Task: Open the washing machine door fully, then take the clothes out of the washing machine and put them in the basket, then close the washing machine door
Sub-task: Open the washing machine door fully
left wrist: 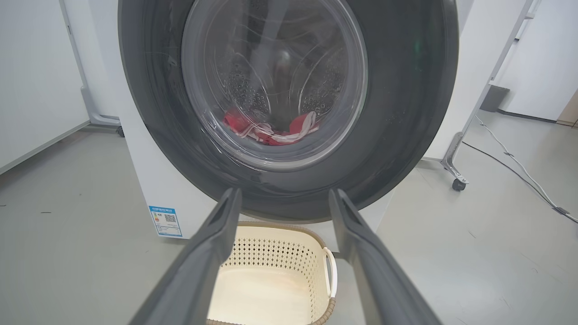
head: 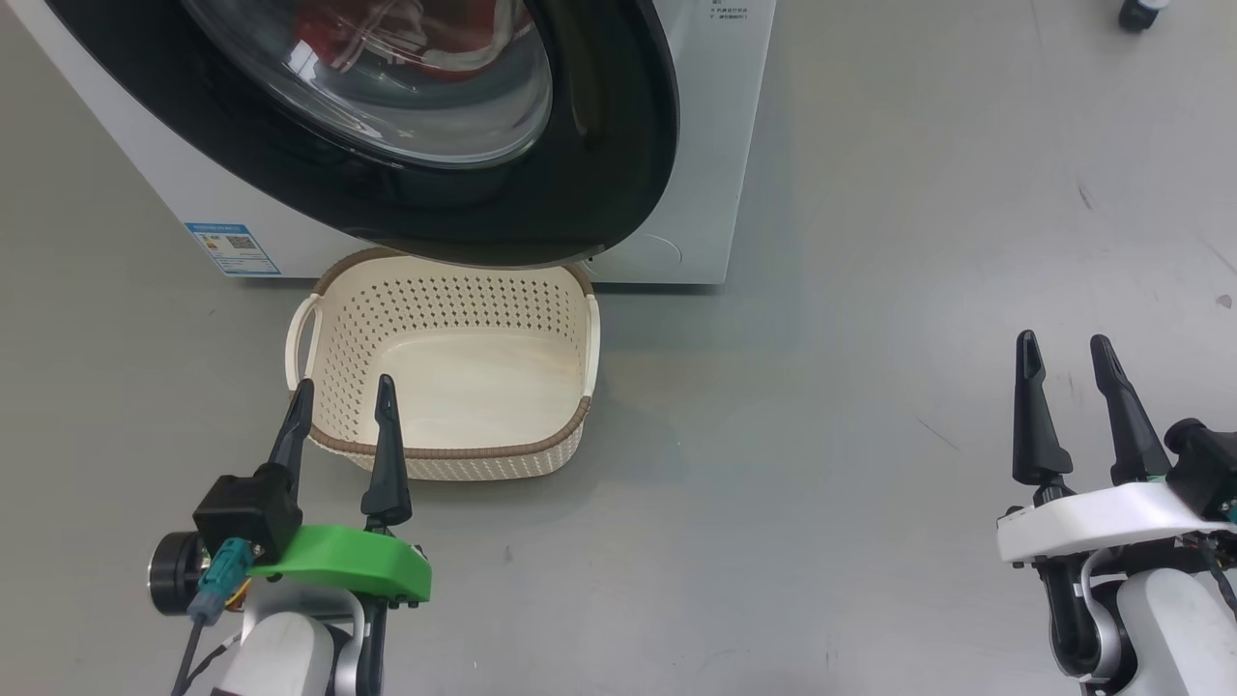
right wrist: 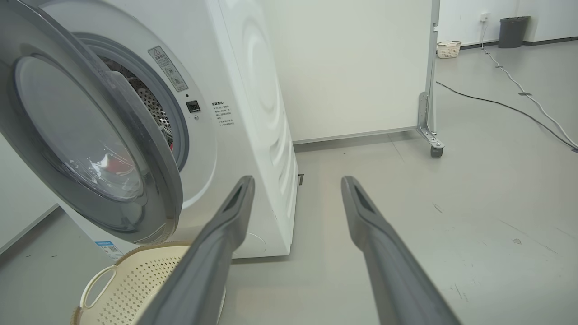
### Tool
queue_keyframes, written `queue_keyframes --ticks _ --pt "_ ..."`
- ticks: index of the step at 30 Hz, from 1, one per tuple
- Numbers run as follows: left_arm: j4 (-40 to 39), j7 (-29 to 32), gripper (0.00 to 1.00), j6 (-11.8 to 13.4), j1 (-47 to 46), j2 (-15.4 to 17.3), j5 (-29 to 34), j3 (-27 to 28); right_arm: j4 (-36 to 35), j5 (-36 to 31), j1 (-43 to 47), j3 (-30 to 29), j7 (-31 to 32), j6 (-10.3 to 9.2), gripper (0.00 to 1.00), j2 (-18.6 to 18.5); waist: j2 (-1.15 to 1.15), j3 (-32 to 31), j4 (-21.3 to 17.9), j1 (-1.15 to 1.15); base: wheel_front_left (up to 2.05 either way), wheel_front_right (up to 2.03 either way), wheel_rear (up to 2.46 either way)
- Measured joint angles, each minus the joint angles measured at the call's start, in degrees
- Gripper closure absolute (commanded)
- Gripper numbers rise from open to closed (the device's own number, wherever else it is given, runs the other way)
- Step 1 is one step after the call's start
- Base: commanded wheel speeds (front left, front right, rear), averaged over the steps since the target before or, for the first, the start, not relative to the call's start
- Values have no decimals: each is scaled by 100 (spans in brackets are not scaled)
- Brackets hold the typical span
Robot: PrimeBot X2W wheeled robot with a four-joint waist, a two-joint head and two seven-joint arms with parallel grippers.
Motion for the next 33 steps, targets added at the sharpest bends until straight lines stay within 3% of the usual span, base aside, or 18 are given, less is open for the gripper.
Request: queue_keyframes --ticks 33 --pt "-3 0 0 1 0 0 37 4 1 -192 0 -145 0 101 0 69 0 62 15 0 0 0 0"
